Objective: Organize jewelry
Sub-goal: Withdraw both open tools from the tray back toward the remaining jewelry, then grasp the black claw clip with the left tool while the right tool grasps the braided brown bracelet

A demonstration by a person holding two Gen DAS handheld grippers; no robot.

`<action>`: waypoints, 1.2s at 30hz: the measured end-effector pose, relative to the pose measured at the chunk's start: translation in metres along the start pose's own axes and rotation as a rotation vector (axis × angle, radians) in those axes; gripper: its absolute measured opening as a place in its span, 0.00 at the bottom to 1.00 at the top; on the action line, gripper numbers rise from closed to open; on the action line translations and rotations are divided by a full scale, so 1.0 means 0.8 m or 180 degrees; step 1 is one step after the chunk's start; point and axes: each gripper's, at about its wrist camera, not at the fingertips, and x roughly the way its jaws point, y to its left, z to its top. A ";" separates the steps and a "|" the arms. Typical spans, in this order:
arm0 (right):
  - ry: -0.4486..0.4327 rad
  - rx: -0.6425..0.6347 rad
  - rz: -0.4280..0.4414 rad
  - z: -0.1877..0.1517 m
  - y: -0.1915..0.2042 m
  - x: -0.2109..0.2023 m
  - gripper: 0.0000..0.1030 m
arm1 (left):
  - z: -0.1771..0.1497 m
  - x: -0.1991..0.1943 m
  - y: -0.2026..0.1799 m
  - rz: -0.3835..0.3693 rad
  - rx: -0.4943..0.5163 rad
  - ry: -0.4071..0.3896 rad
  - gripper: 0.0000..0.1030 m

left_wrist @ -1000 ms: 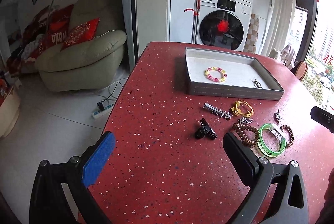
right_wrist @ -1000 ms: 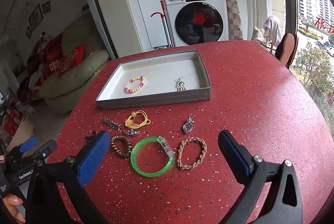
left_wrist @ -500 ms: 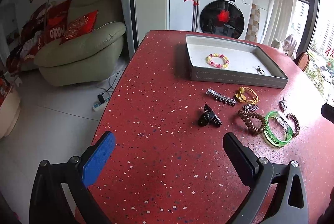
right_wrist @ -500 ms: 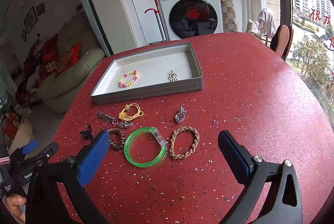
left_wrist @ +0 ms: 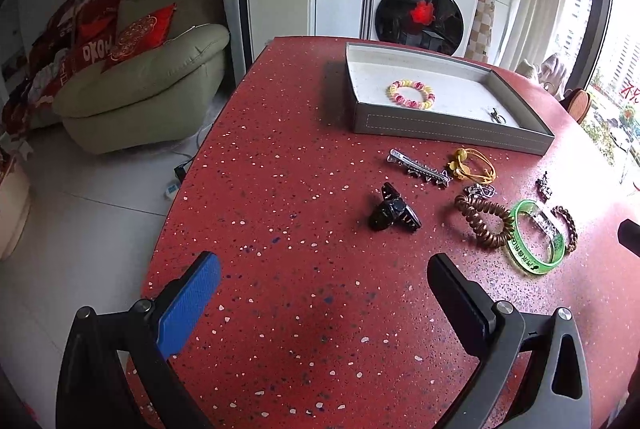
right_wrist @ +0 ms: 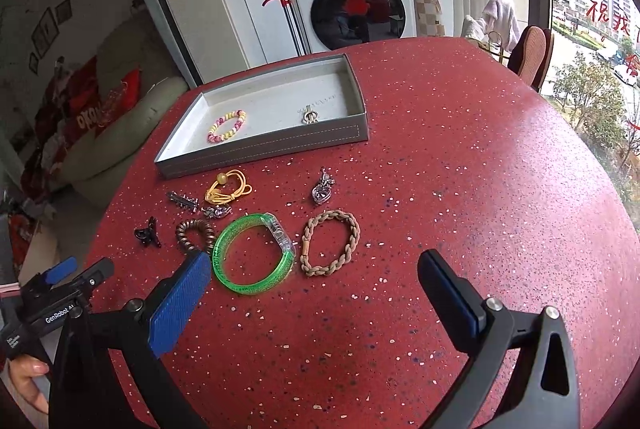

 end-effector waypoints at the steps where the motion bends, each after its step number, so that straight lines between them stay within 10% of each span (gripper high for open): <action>1: 0.0019 0.0008 -0.0002 0.000 -0.001 0.002 1.00 | 0.000 0.001 -0.001 -0.0002 0.0004 0.0007 1.00; 14: 0.0252 0.0169 -0.0275 0.000 -0.033 0.030 1.00 | 0.014 0.032 -0.010 -0.0043 0.0176 0.0066 1.00; 36: 0.0471 -0.0153 -0.0564 0.011 -0.026 0.084 0.72 | 0.034 0.078 -0.033 -0.0158 0.0302 0.0200 1.00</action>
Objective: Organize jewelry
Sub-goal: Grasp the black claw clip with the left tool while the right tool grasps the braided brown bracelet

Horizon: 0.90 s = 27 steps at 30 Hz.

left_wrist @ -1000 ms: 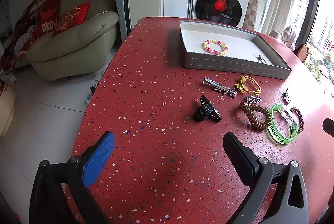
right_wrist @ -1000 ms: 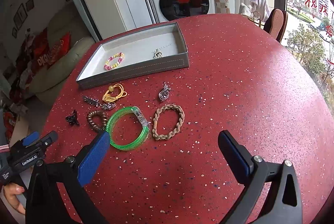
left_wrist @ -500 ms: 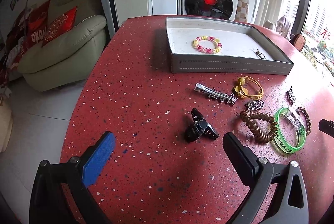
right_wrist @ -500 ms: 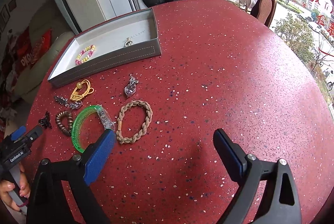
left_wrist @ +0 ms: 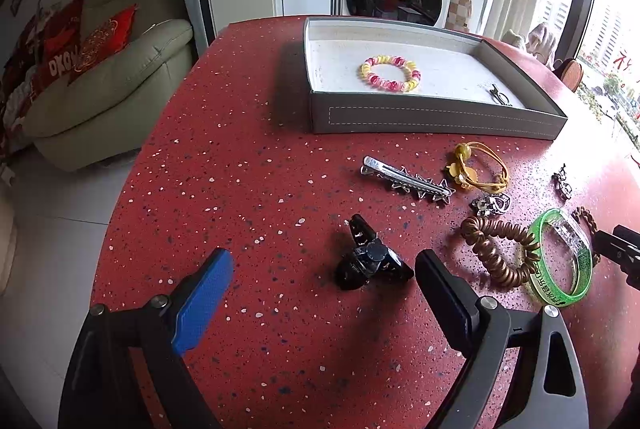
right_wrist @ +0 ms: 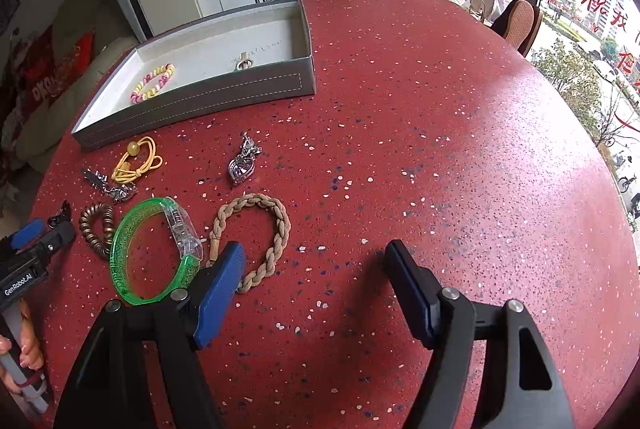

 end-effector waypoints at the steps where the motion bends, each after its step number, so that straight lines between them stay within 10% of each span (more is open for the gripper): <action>1: -0.0004 -0.0048 -0.0029 0.000 0.003 0.001 0.72 | 0.001 0.001 -0.001 0.0002 0.0007 0.0002 1.00; 9: -0.0028 -0.0236 -0.0085 0.000 0.013 0.005 0.68 | 0.005 0.005 -0.009 -0.0106 0.0040 0.0004 0.82; 13: -0.0016 -0.0262 -0.0073 0.002 0.015 0.004 0.60 | 0.007 0.000 -0.017 -0.0151 0.0134 -0.0062 0.45; 20: -0.0026 -0.0354 -0.0002 0.001 0.028 0.001 0.07 | 0.007 -0.005 -0.004 -0.0330 -0.0011 -0.0044 0.40; 27: -0.0099 -0.0160 0.0123 0.000 0.014 -0.012 0.07 | 0.008 -0.019 0.014 -0.0442 -0.0149 -0.0088 0.40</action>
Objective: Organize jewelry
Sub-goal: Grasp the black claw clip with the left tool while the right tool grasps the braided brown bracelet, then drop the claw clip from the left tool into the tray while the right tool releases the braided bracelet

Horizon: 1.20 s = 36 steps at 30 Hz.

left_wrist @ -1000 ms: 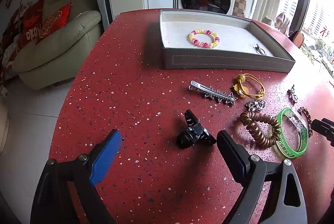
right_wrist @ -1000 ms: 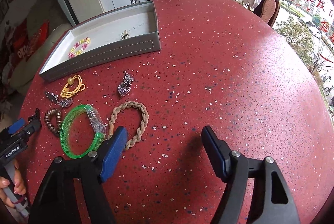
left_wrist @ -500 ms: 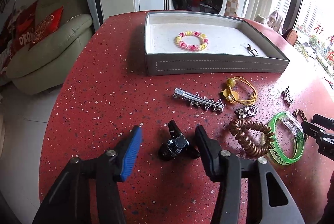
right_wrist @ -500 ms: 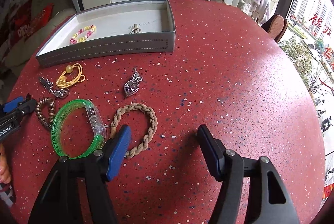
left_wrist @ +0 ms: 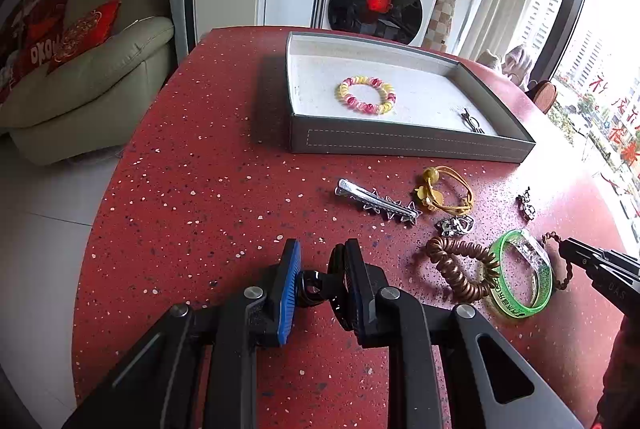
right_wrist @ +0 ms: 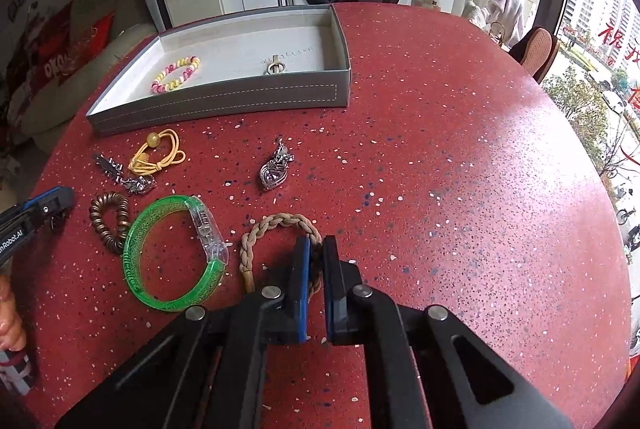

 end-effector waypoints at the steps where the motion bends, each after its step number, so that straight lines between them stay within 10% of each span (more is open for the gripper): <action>1: -0.0022 0.0009 0.0017 0.001 -0.001 -0.004 0.07 | 0.000 -0.002 0.001 -0.0011 -0.0012 0.0000 0.40; 17: -0.0227 0.0204 0.0305 0.030 -0.015 -0.037 0.07 | 0.025 -0.033 0.001 -0.0170 0.0013 -0.0153 0.40; 36: -0.0352 0.0123 0.0545 0.170 0.015 -0.001 0.07 | 0.174 0.019 -0.047 -0.0160 0.0355 -0.0361 0.40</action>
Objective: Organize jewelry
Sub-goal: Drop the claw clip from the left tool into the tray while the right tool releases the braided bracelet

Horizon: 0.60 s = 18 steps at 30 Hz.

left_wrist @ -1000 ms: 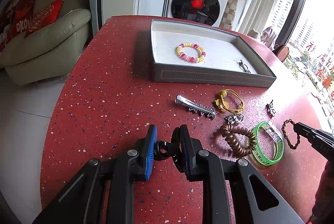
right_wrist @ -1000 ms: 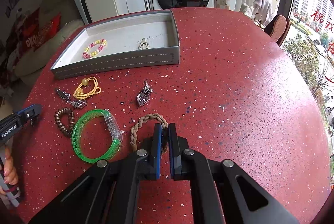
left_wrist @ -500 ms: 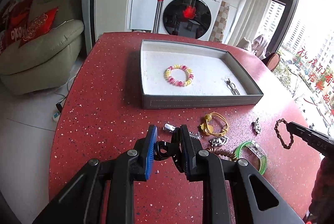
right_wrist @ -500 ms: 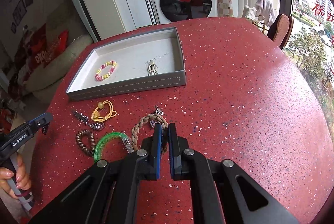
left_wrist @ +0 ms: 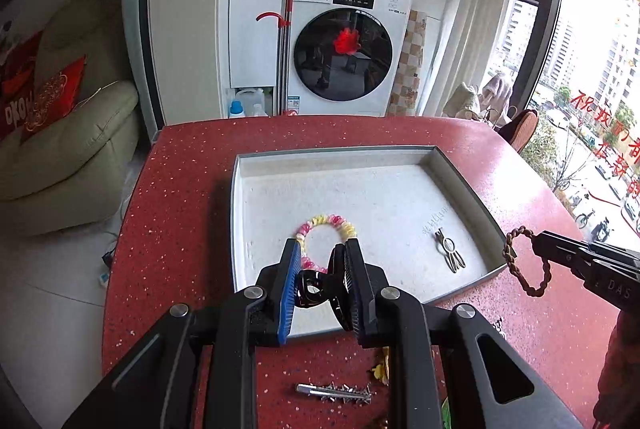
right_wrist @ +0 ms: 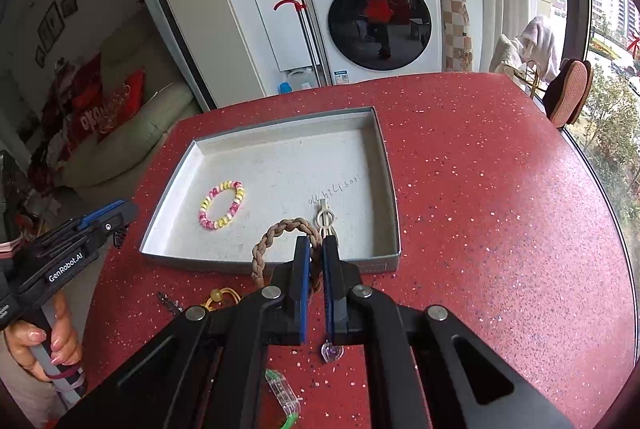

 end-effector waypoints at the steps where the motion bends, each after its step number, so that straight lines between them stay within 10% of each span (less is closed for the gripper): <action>1: 0.0006 -0.0005 -0.0006 0.007 0.001 0.008 0.07 | 0.006 0.008 -0.002 0.0019 0.0015 0.0007 0.40; 18: 0.0219 0.0197 -0.0095 0.069 -0.023 0.136 0.07 | 0.042 0.150 -0.008 0.0352 0.0146 0.0305 0.40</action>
